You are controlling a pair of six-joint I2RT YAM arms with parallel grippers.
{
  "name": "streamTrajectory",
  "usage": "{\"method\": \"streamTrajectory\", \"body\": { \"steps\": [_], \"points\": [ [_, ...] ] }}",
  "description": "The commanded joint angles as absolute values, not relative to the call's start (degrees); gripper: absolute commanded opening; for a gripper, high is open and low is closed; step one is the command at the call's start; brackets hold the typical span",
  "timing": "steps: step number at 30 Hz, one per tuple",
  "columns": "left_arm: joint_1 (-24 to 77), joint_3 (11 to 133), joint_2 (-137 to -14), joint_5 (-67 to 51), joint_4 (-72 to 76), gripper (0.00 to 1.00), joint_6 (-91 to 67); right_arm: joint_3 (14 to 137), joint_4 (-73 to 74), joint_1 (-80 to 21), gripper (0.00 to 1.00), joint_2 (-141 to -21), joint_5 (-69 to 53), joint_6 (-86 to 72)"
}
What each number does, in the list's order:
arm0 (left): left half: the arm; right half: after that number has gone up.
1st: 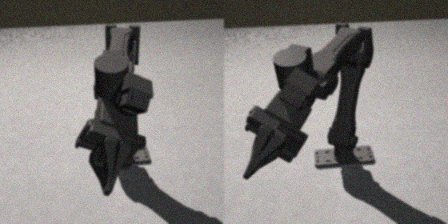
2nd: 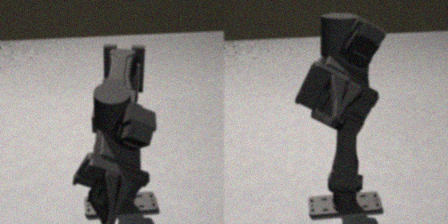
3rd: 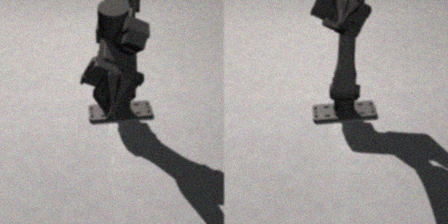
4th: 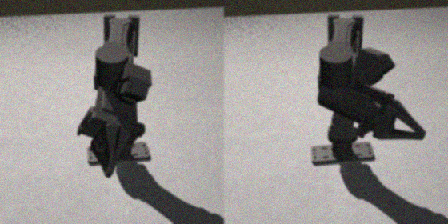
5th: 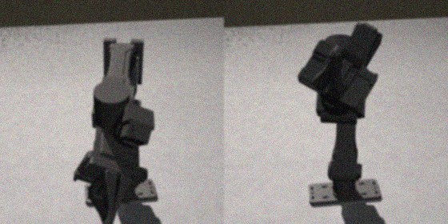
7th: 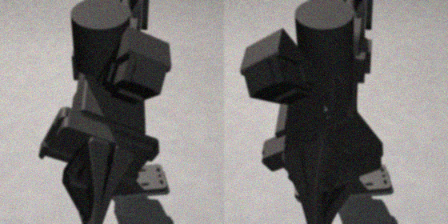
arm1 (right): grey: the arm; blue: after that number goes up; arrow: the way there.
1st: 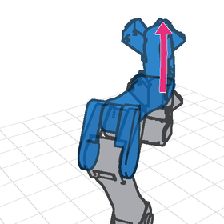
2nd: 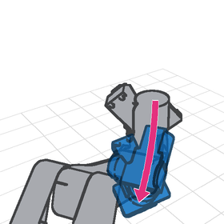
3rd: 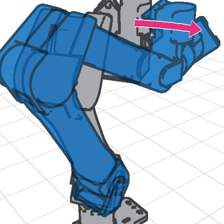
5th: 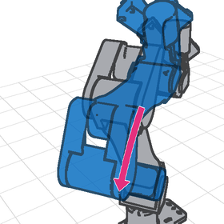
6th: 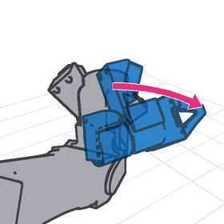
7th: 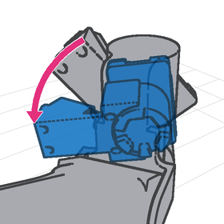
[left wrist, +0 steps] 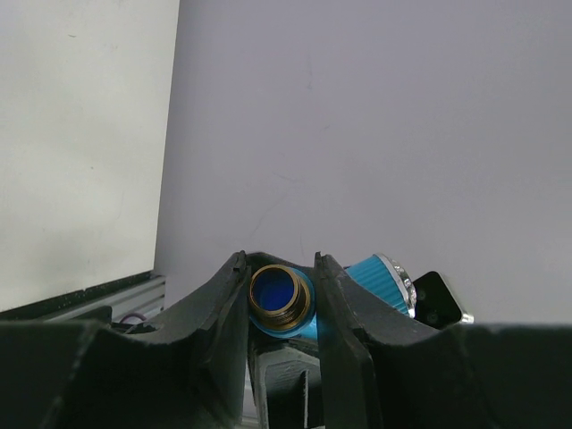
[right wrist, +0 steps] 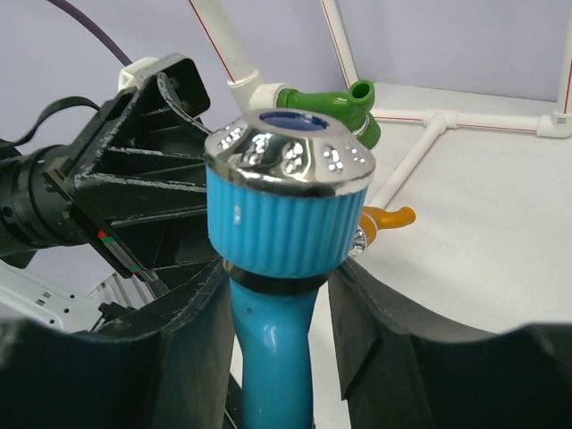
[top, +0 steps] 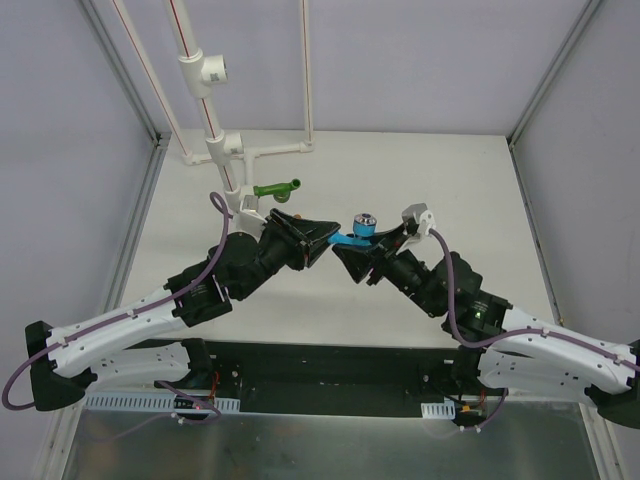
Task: Install the water faucets
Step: Pick up the water faucet from the center of the board.
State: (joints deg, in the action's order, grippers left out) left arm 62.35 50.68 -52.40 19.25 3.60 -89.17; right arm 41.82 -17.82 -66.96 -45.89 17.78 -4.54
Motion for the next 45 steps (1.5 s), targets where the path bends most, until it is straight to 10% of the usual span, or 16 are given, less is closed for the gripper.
{"method": "streamTrajectory", "body": {
  "steps": [1,19,26,32,36,45],
  "points": [
    [63.90,51.42,-51.24,16.00,8.00,0.00,-89.74,41.31,-19.86,-66.89,0.52,-45.70,19.51,-1.32],
    [64.34,50.89,-52.03,15.82,8.09,0.00,-90.35,41.40,-21.18,-66.97,0.59,-44.74,15.65,-0.44],
    [64.34,50.89,-51.94,16.08,8.17,0.00,-90.18,41.40,-20.92,-66.89,0.05,-44.65,13.36,-0.44],
    [64.34,50.45,-51.24,16.52,8.17,0.00,-90.18,41.22,-20.39,-66.89,0.00,-44.91,13.45,-0.70],
    [64.34,50.36,-50.89,16.70,8.17,0.00,-89.91,40.52,-20.30,-66.88,0.51,-43.77,15.55,-0.44],
    [64.34,50.27,-51.06,16.70,8.09,0.00,-90.17,40.69,-20.04,-66.89,0.65,-41.05,15.38,2.19]
  ]
}}
